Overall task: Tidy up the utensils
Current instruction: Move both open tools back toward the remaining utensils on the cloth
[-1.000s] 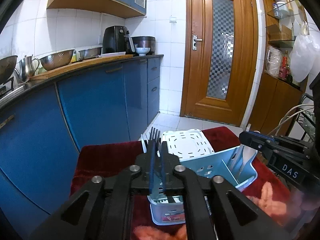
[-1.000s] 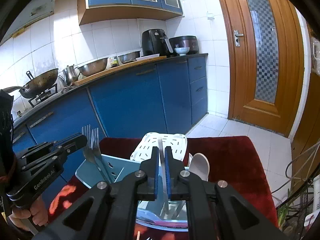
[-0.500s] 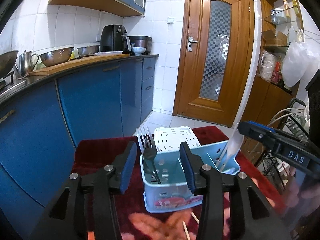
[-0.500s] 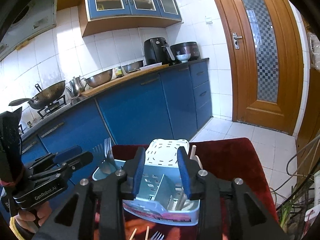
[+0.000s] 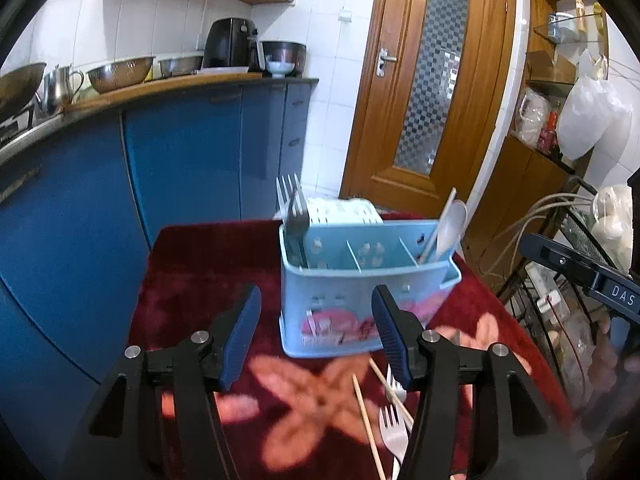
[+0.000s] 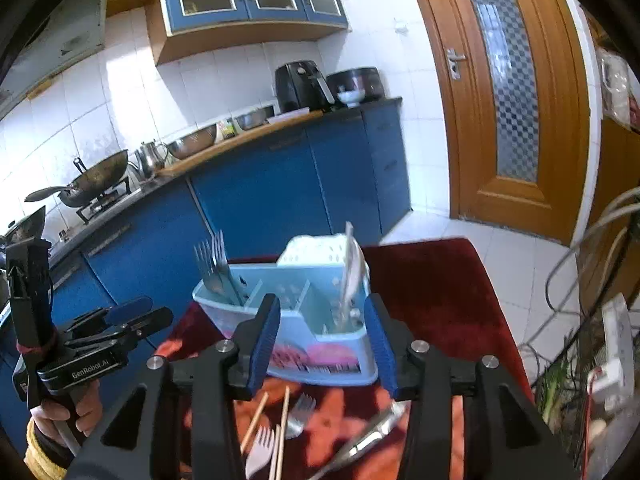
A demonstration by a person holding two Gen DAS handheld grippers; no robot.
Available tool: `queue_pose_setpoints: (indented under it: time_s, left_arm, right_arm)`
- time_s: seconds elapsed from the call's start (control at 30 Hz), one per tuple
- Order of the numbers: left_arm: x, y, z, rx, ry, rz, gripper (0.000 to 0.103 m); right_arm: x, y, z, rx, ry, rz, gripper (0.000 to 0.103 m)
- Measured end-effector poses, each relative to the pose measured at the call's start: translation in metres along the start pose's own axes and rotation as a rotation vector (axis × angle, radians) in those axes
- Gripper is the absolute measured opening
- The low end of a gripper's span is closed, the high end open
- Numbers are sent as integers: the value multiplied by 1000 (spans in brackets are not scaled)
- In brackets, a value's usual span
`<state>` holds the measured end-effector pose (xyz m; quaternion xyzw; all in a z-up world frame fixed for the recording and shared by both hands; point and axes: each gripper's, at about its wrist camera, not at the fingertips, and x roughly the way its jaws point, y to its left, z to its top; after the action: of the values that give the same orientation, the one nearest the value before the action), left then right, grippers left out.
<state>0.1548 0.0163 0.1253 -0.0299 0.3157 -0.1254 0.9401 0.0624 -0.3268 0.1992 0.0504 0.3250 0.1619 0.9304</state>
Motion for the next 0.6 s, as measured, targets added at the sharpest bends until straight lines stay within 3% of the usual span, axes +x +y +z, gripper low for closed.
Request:
queue_pose_setpoints:
  time_s: [0.3,0.6]
  left_arm:
    - [9,-5,-31,9,97,-3,60]
    - [33,-1,-59,-53,235,-11,59]
  right_arm:
    - [0,-19,-38,85,103,-21,48]
    - [15,-31,-73,140,215,-38,48]
